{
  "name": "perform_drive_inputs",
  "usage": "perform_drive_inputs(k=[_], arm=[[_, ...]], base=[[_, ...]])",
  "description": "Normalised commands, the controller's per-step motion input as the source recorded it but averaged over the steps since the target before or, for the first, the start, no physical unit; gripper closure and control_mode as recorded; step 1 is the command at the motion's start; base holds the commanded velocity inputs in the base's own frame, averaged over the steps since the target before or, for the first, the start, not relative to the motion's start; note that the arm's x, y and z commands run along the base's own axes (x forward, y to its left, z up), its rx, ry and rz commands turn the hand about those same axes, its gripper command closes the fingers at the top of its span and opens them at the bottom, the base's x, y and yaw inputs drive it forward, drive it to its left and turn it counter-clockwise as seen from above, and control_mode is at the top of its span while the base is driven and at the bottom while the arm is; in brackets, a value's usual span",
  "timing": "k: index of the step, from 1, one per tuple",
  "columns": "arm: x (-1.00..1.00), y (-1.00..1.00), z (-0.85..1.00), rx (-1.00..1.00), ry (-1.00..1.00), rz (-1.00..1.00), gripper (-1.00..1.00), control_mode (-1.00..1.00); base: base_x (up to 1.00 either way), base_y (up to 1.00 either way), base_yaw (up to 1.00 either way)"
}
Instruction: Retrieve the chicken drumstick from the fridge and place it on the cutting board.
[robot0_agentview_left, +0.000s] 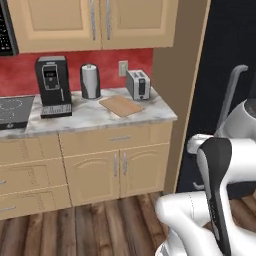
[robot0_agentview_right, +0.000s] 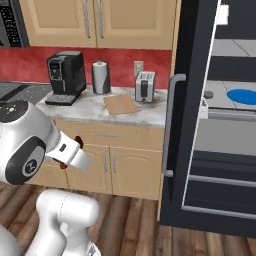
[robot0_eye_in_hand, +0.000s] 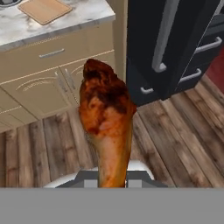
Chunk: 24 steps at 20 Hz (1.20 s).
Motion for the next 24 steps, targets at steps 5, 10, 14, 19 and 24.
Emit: perform_drive_inputs(k=[5,10,14,19,24], arm=[[0.00,0.00,0.00,0.00,0.00,0.00,1.00,1.00],[0.00,0.00,0.00,0.00,0.00,0.00,1.00,1.00],[0.00,0.00,0.00,0.00,0.00,0.00,1.00,1.00],[0.00,0.00,0.00,0.00,0.00,0.00,1.00,1.00],[0.00,0.00,0.00,0.00,0.00,0.00,1.00,1.00]], base=[[0.82,0.52,0.00],[0.83,0.36,0.00],[0.66,0.02,0.00],[0.47,0.00,0.01],[0.47,0.00,0.00]])
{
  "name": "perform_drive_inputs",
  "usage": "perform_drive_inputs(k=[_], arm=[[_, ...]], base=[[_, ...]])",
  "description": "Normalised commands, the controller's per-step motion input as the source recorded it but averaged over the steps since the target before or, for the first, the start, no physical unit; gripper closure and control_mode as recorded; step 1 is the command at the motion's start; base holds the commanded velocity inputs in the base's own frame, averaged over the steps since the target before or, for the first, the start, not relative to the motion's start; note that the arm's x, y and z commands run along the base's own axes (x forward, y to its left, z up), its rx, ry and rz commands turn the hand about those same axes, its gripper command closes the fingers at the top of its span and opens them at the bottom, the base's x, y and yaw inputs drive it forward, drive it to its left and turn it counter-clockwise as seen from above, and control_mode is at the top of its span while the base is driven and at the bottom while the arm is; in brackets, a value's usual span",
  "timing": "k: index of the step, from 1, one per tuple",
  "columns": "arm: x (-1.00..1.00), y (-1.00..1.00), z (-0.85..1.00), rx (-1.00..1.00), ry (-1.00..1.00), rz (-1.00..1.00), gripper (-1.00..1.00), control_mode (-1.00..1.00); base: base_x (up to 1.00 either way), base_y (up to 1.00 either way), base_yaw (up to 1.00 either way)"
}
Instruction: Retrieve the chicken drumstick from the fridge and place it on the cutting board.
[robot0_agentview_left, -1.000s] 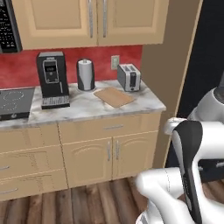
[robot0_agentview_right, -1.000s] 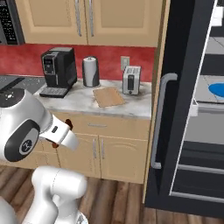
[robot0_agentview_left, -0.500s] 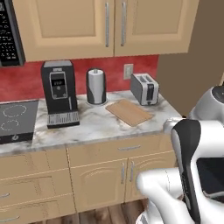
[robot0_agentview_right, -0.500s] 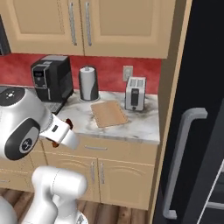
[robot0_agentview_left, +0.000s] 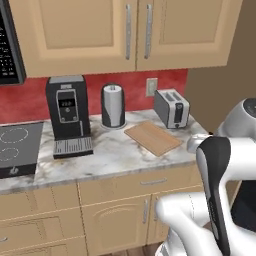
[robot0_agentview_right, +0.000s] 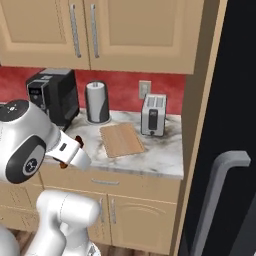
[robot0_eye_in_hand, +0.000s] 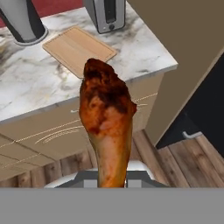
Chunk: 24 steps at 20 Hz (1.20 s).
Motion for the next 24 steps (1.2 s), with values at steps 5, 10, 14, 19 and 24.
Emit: perform_drive_inputs(k=[5,10,14,19,24], arm=[[0.00,0.00,0.00,0.00,0.00,0.00,1.00,1.00],[0.00,0.00,0.00,0.00,0.00,0.00,1.00,1.00],[0.00,0.00,0.00,0.00,0.00,0.00,1.00,1.00],[0.00,0.00,0.00,0.00,0.00,0.00,1.00,-1.00],[0.29,0.00,-0.21,0.04,-0.03,0.00,1.00,-1.00]], base=[[0.57,0.00,0.01],[0.50,0.00,0.00],[0.19,0.00,0.00],[0.01,0.00,0.00],[0.00,0.00,0.00]])
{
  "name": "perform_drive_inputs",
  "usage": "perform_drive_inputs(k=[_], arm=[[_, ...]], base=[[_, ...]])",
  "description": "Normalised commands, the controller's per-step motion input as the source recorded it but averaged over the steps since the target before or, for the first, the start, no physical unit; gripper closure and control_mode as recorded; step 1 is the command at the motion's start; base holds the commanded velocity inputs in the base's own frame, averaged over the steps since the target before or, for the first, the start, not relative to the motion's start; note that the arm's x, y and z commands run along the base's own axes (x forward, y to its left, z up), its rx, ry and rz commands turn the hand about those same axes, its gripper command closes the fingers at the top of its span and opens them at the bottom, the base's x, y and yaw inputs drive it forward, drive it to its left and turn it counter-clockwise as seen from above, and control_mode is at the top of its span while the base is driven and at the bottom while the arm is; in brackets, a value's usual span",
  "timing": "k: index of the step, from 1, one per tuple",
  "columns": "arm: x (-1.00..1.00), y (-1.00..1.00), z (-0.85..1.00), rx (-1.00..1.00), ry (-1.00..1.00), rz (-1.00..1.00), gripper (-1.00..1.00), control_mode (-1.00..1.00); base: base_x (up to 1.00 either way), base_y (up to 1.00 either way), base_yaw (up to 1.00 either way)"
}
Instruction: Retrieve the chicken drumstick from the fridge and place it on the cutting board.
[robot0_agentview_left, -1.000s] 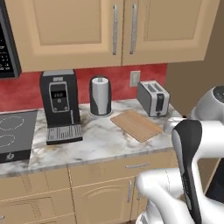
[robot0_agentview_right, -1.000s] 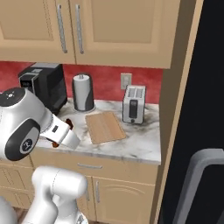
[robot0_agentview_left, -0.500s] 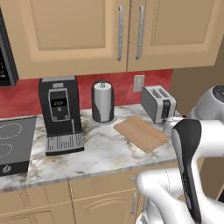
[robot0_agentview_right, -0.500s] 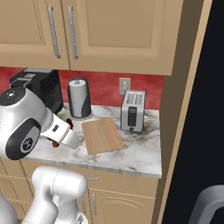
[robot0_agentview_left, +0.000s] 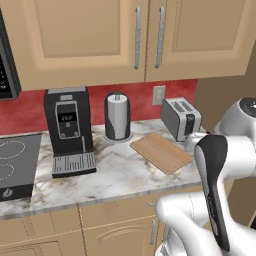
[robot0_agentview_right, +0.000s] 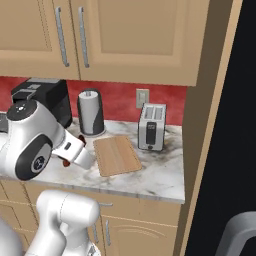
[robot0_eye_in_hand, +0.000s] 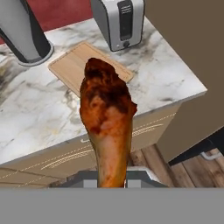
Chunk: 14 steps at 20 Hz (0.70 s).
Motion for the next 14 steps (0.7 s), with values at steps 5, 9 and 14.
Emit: perform_drive_inputs(k=[5,9,14], arm=[[0.39,-0.01,-0.27,0.04,-0.06,0.00,1.00,-1.00],[0.89,-0.06,-0.25,-0.05,0.01,-0.10,1.00,-1.00],[1.00,0.00,-0.35,-0.14,0.06,-0.18,1.00,-1.00]], base=[[0.00,0.00,0.00],[0.00,0.00,0.00],[0.00,0.00,0.00]])
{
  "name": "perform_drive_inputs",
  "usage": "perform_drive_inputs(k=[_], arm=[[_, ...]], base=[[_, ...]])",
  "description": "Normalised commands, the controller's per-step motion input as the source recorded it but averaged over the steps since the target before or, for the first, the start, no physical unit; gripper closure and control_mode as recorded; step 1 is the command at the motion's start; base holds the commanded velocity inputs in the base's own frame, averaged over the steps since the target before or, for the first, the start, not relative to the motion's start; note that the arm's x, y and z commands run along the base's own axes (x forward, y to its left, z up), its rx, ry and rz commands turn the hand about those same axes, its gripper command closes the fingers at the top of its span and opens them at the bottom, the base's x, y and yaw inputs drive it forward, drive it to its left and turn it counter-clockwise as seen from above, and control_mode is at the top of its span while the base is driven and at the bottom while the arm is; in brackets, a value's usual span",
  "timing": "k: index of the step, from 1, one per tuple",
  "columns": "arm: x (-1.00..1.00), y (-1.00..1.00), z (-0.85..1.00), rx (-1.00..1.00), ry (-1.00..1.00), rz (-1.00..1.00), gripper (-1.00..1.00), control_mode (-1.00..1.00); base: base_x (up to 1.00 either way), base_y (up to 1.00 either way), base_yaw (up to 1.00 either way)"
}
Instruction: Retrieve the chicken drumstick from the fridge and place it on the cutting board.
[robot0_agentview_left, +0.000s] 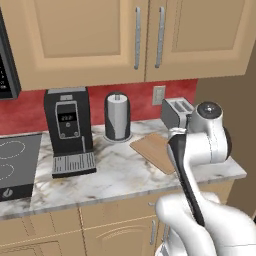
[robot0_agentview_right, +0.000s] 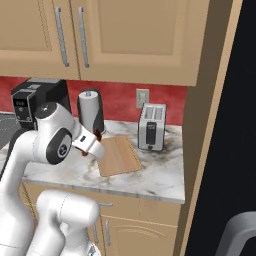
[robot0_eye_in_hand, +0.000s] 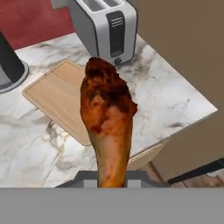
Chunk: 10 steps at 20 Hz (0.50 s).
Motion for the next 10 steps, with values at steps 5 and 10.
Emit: perform_drive_inputs(k=[5,10], arm=[[0.76,-0.17,-0.39,-0.01,0.07,-0.10,1.00,-1.00],[0.49,-0.27,-0.39,0.02,0.15,-0.01,1.00,-1.00]], base=[[0.00,0.00,0.00],[0.00,0.00,0.00]])
